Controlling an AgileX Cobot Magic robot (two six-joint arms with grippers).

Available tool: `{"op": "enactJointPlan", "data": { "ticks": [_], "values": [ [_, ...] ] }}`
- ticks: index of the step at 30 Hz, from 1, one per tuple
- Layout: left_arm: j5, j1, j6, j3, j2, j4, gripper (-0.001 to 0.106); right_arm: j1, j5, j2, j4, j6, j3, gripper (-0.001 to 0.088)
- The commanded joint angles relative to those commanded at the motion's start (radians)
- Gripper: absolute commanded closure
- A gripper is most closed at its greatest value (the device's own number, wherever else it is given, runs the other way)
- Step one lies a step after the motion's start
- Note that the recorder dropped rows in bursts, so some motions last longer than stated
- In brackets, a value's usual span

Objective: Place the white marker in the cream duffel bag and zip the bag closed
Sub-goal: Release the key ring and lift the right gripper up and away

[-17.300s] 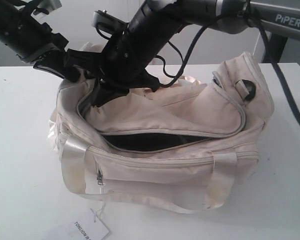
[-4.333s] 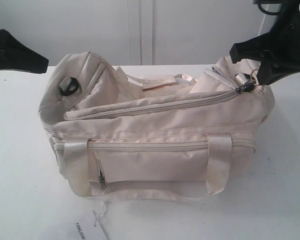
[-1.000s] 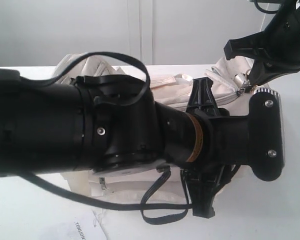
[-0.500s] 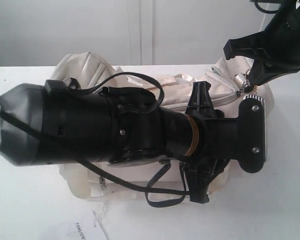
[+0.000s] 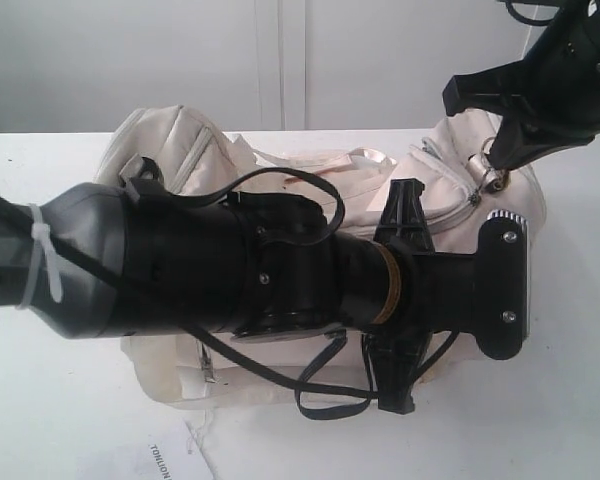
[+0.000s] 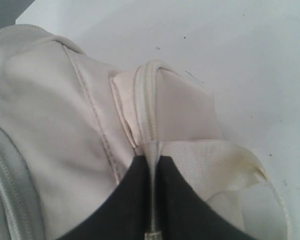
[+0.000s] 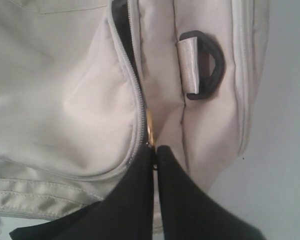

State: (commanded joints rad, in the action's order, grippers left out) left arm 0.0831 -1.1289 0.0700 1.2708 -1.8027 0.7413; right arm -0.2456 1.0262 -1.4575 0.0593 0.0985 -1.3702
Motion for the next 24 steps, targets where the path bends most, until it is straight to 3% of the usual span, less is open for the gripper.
{"op": "enactJointPlan", "data": {
  "ticks": [6, 24],
  "values": [
    [0.012, 0.0, 0.0, 0.0, 0.0, 0.0, 0.105, 0.0, -0.131, 0.0, -0.01, 0.0, 0.0, 0.0868],
    [0.064, 0.0, 0.0, 0.0, 0.0, 0.0, 0.105, 0.0, -0.352, -0.007, -0.126, 0.129, 0.0, 0.0868]
  ]
}}
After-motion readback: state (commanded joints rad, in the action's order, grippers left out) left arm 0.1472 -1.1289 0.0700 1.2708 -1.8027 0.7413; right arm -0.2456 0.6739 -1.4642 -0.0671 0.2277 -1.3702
